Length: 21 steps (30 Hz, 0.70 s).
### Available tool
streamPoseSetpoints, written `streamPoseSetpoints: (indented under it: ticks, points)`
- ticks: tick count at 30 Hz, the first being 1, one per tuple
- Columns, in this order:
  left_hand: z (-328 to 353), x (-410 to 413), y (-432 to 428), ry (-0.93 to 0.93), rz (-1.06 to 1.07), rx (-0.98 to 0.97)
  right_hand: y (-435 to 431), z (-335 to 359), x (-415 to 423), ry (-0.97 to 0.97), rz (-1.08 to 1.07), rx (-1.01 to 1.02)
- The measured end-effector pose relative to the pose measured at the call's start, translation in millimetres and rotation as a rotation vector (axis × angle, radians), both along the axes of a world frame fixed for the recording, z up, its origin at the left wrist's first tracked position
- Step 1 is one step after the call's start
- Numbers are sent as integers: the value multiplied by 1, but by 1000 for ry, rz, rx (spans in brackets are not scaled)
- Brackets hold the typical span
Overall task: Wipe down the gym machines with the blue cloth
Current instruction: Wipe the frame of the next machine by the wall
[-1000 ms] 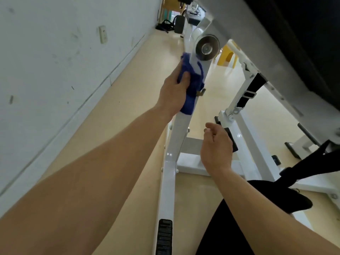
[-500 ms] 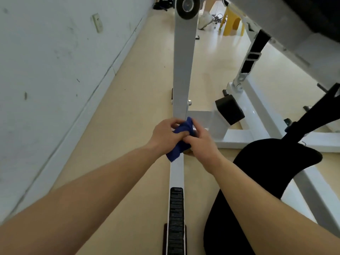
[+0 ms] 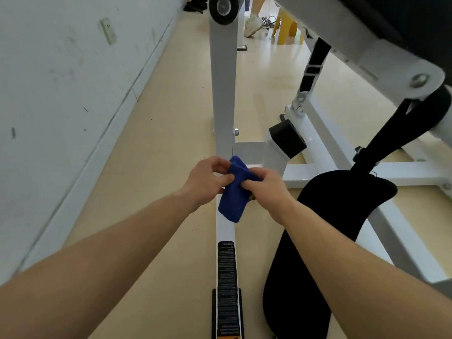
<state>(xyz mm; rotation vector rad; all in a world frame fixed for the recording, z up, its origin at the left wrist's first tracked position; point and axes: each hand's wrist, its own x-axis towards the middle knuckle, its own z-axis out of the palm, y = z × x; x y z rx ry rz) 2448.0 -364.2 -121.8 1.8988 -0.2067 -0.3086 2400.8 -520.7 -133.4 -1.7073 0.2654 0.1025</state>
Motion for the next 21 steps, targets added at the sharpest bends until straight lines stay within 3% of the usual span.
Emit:
streamPoseSetpoints:
  ticks: [3, 7, 10, 14, 18, 21]
  points:
    - [2, 2, 1, 47, 61, -96, 6, 1, 1, 40, 43, 156]
    - [16, 3, -3, 171, -71, -216, 5, 5, 9, -37, -40, 215]
    - [34, 17, -2, 9, -44, -65, 7, 15, 21, -107, -206, 99]
    - [61, 55, 5, -189, 187, 80, 0, 46, 62, -235, -485, -31]
    - [84, 85, 7, -300, 248, 211, 14, 78, 116, -347, -331, -1]
    - [93, 91, 12, -361, 238, 322, 35, 65, 136, -311, -145, 233]
